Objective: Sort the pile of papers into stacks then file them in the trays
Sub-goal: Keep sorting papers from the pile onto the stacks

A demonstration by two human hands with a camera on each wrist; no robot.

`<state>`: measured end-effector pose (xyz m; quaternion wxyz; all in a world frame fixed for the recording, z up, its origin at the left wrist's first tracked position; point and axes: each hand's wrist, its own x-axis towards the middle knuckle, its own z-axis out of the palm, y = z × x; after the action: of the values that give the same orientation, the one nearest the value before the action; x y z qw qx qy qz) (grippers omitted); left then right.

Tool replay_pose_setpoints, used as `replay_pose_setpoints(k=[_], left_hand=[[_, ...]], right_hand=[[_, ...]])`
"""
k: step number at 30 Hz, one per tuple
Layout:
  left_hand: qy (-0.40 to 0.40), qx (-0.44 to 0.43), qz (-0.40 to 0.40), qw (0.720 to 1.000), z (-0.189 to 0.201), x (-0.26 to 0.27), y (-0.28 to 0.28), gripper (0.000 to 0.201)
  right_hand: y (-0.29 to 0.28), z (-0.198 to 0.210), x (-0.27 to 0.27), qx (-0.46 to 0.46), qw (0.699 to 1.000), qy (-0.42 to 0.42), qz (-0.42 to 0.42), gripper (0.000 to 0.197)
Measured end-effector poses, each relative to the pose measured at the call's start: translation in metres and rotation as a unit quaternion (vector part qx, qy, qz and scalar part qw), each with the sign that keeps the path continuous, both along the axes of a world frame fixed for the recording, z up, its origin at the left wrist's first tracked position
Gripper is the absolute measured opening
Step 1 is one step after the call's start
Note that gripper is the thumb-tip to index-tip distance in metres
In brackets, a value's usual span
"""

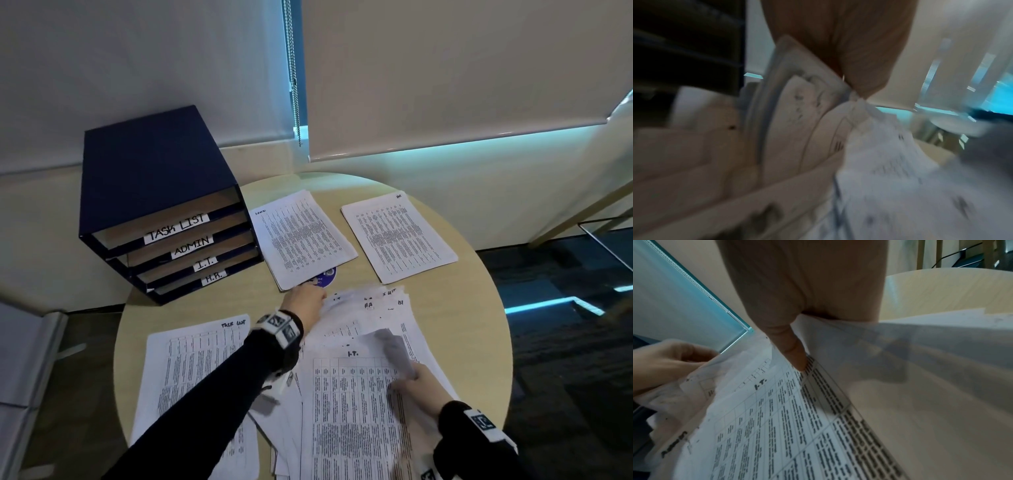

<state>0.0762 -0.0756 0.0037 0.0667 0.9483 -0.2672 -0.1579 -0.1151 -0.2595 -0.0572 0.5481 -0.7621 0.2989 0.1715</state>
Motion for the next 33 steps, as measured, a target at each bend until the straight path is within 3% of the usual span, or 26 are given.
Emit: replay_pose_setpoints(k=[2,4,8,12,18,23,26,28,30,33], left_hand=[[-0.042,-0.027,-0.050,0.998,0.003,-0.022,0.005,0.019],[-0.031,-0.074,-0.064,0.995,0.001,-0.036,0.013,0.033],[0.014,-0.142,0.013,0.990,0.005,-0.036,0.026,0.013],[0.024,-0.143,0.007,0.989,0.018,-0.023,0.032,0.010],[-0.076,-0.080,-0.115,0.987,0.042,-0.018,0.018,0.010],[-0.167,-0.051,-0.129,0.976,0.055,-0.017,0.013,0.029],[-0.196,-0.067,-0.149,0.967,0.085,-0.011,0.013,0.035],[-0.256,-0.101,-0.164,0.947,0.111,-0.004,0.018,0.037],[-0.348,-0.177,-0.174,0.904,0.132,0.006,0.029,0.039],[-0.399,-0.329,-0.106,0.849,0.168,0.013,0.047,0.011]], right_hand=[[0.000,0.003,0.000,0.005,1.000,-0.006,-0.005,0.015],[0.001,0.006,0.000,0.013,1.000,-0.008,-0.004,0.012],[0.004,0.011,-0.002,0.032,0.999,-0.004,-0.003,0.010],[0.009,0.013,-0.001,0.045,0.999,0.004,-0.007,0.008],[0.011,0.009,0.000,0.014,1.000,0.008,0.002,0.012],[0.010,0.009,0.003,0.017,1.000,0.009,0.010,0.014],[0.009,0.007,0.001,0.013,1.000,-0.001,0.009,0.014],[0.007,0.006,-0.001,0.021,1.000,-0.008,-0.001,0.010],[0.004,0.009,-0.006,0.054,0.998,-0.009,-0.017,0.005],[-0.005,0.025,-0.015,0.126,0.990,-0.043,-0.046,0.013]])
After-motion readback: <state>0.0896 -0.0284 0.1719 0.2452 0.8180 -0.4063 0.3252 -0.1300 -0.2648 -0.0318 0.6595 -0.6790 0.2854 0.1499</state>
